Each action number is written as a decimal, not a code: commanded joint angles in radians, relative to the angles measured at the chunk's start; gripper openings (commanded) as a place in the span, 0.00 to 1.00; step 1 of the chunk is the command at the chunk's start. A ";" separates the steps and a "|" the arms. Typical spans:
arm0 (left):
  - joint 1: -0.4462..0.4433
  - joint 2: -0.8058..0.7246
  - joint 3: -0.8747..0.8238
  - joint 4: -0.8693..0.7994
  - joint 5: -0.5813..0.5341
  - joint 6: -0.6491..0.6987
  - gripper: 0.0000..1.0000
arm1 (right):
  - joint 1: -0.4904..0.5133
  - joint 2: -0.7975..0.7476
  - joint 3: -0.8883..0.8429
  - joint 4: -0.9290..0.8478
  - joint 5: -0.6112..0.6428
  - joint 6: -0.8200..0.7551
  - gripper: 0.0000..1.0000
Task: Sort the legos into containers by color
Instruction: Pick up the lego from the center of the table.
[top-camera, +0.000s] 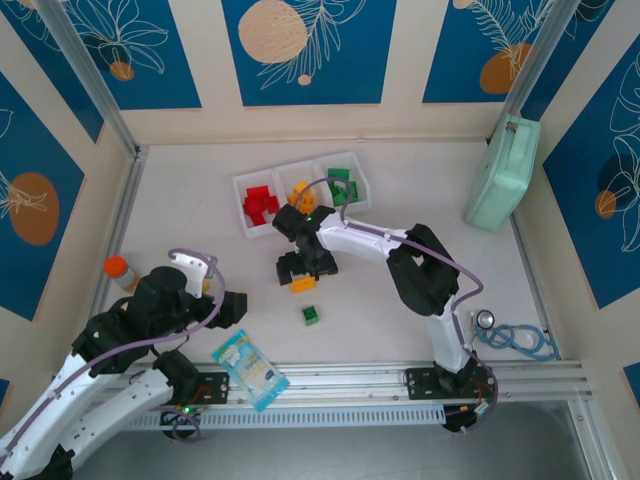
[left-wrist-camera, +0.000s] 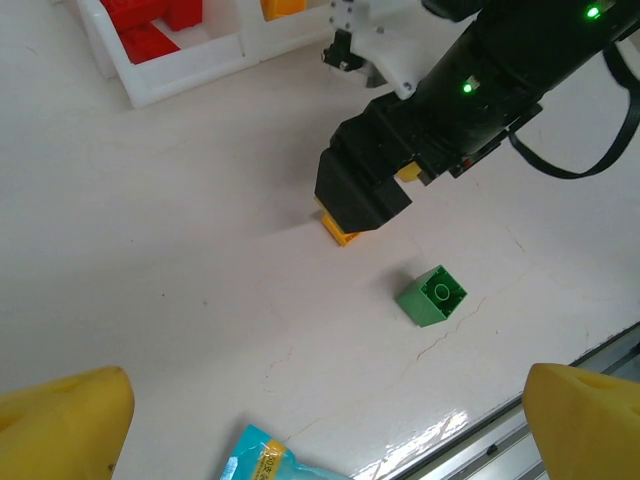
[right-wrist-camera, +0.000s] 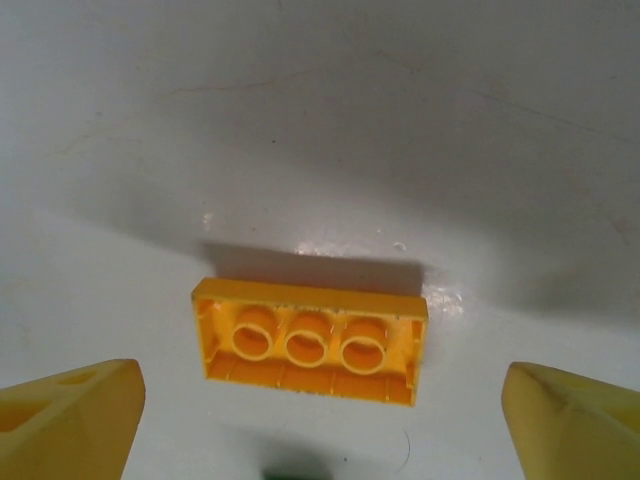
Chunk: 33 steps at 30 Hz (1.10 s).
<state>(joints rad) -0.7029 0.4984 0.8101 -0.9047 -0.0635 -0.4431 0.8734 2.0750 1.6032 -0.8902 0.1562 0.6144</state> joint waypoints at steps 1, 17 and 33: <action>-0.001 -0.012 -0.005 0.007 -0.006 0.006 0.99 | 0.015 0.024 0.012 -0.004 -0.020 -0.003 0.91; 0.000 -0.005 -0.005 0.006 -0.009 0.006 0.99 | 0.042 0.114 0.080 -0.068 0.019 -0.020 0.90; -0.001 0.000 -0.005 0.006 -0.013 0.004 0.99 | 0.049 0.146 0.106 -0.122 0.111 -0.044 0.74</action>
<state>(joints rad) -0.7029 0.4988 0.8101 -0.9047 -0.0639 -0.4431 0.9165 2.1937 1.6955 -0.9833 0.2504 0.5777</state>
